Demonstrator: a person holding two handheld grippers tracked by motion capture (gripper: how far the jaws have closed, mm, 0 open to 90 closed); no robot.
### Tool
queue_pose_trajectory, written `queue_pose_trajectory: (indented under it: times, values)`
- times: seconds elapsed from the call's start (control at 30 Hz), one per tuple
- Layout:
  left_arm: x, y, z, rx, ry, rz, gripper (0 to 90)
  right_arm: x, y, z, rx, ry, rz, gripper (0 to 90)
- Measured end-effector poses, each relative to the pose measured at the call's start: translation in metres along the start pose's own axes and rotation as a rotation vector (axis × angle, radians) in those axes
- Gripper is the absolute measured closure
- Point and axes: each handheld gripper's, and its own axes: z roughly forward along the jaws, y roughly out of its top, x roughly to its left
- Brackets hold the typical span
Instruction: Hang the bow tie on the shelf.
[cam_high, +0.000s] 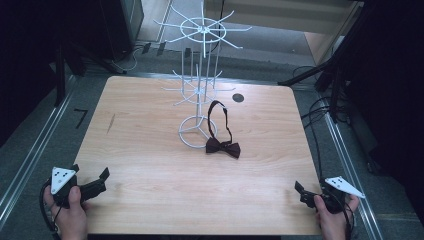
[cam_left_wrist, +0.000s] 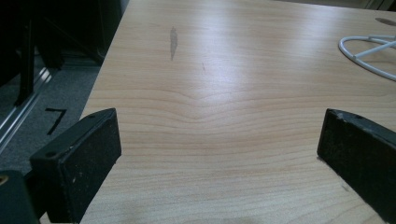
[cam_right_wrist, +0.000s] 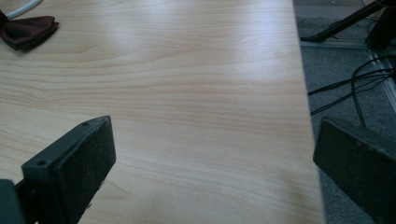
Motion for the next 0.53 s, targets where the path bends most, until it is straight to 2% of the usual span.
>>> queue_pose_trajectory:
  times: [0.03,0.23,0.53]
  values:
    - [0.0,0.0,0.0,0.001,0.0,0.0,0.2,-0.003,-0.002,-0.005,-0.002,-0.015,0.0,0.0]
    - [0.0,0.0,0.0,0.004,0.001,-0.001,0.2,-0.01,-0.008,-0.014,-0.027,-0.021,0.03,0.0]
    - [0.0,0.0,0.001,0.008,-0.002,-0.005,0.2,-0.006,-0.009,-0.016,-0.038,-0.028,0.028,0.2]
